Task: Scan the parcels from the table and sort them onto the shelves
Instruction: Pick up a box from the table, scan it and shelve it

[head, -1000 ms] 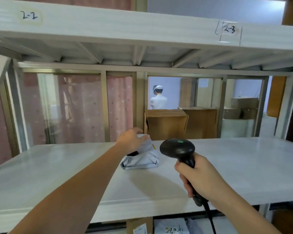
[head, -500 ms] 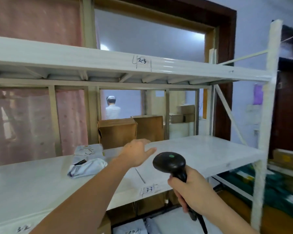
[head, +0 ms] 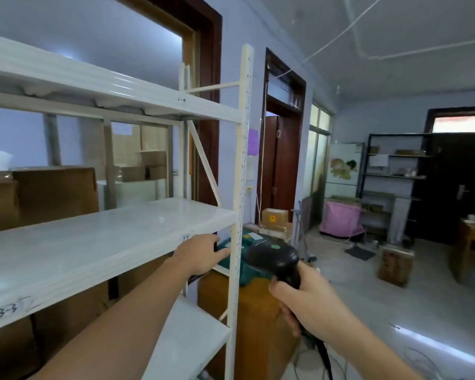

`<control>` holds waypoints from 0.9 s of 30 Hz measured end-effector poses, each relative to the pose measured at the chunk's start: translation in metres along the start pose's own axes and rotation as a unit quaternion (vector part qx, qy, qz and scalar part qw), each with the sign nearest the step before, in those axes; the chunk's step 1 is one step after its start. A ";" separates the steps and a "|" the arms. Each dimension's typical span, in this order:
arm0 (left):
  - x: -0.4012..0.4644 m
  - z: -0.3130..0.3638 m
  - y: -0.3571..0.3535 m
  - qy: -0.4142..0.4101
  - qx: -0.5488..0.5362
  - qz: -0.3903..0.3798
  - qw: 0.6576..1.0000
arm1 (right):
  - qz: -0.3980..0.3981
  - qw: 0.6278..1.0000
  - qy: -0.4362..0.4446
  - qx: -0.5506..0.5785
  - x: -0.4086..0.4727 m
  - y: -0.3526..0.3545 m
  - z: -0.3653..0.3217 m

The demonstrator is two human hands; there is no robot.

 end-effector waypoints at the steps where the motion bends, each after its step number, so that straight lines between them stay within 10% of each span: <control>1: 0.011 0.013 -0.012 -0.009 -0.004 -0.011 1.000 | 0.012 1.000 -0.007 0.006 -0.004 0.013 0.011; 27: 0.376 0.110 -0.181 -0.090 0.075 -0.137 0.984 | 0.140 0.984 -0.080 0.082 0.219 0.193 0.191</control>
Point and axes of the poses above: each hand's wrist, its own x-axis towards the middle knuckle, its own y-axis out of the back of the hand, z = x × y, the point moved 6 cm from there along x, towards the middle knuckle, and after that the axes turned 10 degrees about -z, right-handed, at the moved point
